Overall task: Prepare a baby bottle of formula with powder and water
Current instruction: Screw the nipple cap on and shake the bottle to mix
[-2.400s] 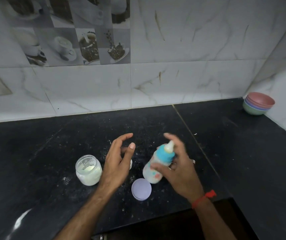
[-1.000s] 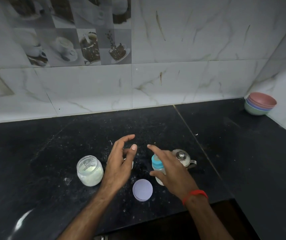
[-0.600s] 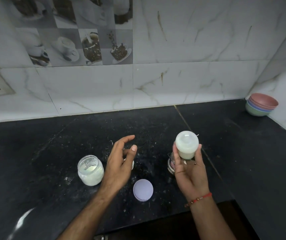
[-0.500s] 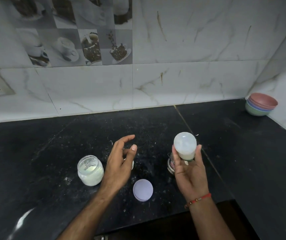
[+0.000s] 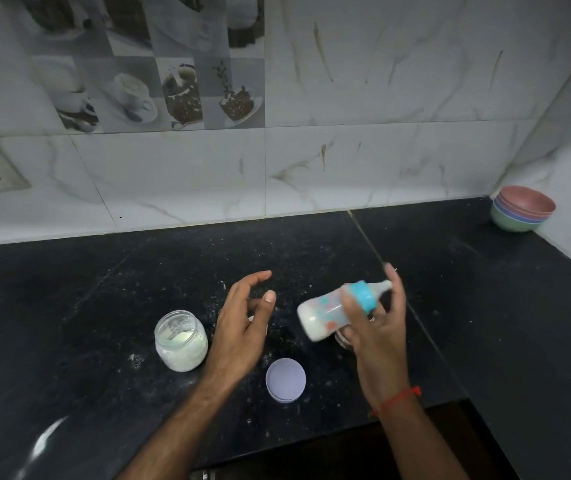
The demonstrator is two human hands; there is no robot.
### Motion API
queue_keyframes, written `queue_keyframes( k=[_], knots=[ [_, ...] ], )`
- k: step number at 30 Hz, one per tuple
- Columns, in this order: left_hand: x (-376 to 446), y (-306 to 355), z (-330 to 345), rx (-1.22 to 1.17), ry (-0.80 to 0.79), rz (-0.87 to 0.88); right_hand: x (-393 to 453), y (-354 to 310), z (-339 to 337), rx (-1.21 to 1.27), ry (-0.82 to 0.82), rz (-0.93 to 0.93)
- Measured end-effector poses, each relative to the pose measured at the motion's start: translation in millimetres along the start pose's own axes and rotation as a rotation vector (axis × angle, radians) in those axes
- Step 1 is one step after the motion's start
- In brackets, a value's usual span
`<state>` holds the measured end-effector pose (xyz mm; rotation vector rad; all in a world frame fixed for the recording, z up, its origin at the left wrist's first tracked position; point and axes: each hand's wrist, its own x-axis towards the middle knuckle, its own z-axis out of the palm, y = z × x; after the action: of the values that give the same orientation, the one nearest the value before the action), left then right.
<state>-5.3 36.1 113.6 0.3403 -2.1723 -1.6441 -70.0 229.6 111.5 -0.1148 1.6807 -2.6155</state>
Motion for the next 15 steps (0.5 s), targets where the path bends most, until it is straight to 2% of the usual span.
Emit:
queue_keyframes(
  k=[1, 3, 5, 7, 9, 11, 13, 15],
  knots=[
    [0, 0, -1, -0.007, 0.002, -0.002, 3, 1, -2, 0.226, 0.11, 0.15],
    [0, 0, -2, -0.012, 0.003, -0.006, 8, 2, -4, 0.529, 0.241, 0.389],
    [0, 1, -2, -0.01, -0.003, -0.007, 11, 2, -7, 0.679, 0.286, 0.479],
    [0, 0, -1, -0.013, -0.009, -0.004, 11, 2, -7, 0.716, 0.291, 0.477],
    [0, 0, 0, -0.012, -0.007, 0.002, 9, 2, -5, 0.652, 0.277, 0.411],
    [0, -1, 0, -0.006, -0.006, 0.005, 5, 2, -1, 0.449, 0.284, 0.256],
    [1, -3, -1, 0.0, -0.007, 0.009, 1, -1, 3, 0.182, 0.249, 0.022],
    [1, -4, -1, 0.0, -0.006, 0.009, -4, -2, 4, -0.082, 0.194, -0.322]
  ],
)
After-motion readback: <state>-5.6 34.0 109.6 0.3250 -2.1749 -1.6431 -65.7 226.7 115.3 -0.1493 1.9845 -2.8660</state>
